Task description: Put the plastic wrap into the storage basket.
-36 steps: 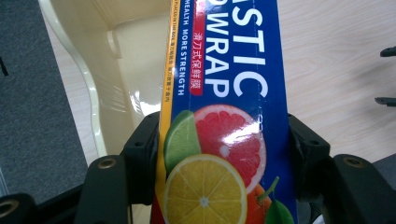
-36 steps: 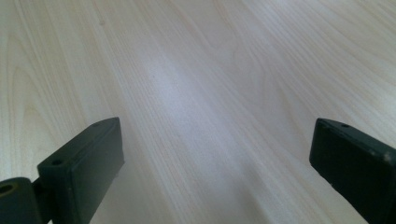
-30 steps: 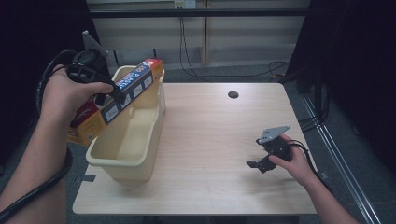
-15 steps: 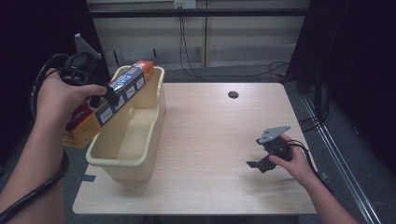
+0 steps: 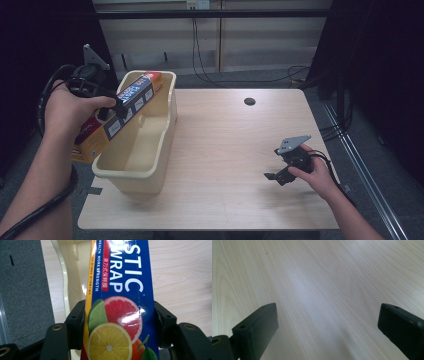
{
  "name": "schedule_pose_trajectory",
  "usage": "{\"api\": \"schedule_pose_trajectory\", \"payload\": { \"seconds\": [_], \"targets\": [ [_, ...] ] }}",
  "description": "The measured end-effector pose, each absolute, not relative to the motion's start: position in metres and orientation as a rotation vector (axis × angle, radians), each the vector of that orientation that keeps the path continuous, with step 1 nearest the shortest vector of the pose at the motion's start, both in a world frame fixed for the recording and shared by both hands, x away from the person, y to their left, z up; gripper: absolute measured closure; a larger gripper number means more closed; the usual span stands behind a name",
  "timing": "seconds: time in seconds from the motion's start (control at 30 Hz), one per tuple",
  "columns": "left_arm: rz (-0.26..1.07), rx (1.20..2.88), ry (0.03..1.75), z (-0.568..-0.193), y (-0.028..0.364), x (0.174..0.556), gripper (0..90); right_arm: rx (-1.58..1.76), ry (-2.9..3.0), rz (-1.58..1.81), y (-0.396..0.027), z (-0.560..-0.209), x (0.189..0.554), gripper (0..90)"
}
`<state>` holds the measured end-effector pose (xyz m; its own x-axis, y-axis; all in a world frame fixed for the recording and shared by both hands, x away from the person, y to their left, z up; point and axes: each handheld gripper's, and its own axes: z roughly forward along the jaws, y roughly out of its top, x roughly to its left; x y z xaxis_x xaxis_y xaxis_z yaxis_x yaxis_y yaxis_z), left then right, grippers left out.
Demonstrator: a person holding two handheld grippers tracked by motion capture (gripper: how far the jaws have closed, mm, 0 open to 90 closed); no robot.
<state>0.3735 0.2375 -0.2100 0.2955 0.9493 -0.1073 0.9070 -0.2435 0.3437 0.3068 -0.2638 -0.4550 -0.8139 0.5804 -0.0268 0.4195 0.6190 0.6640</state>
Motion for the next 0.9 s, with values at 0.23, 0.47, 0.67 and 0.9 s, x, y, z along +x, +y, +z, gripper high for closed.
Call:
{"api": "schedule_pose_trajectory", "payload": {
  "seconds": [0.23,0.47,0.67,0.9],
  "targets": [
    [0.159,2.233,1.69,-0.218,0.236,0.374,40.2,0.826,2.6,0.985,-0.264,-0.455,0.306,3.0],
    [0.147,2.22,1.72,-0.227,0.236,0.374,40.2,0.818,2.608,0.989,-0.264,-0.455,0.306,3.0],
    [0.132,2.23,1.719,-0.237,0.235,0.377,40.2,0.816,2.612,0.994,-0.264,-0.455,0.307,3.0],
    [0.108,2.229,1.724,-0.245,0.233,0.379,40.2,0.818,2.612,0.986,-0.263,-0.456,0.306,3.0]
  ]
}}
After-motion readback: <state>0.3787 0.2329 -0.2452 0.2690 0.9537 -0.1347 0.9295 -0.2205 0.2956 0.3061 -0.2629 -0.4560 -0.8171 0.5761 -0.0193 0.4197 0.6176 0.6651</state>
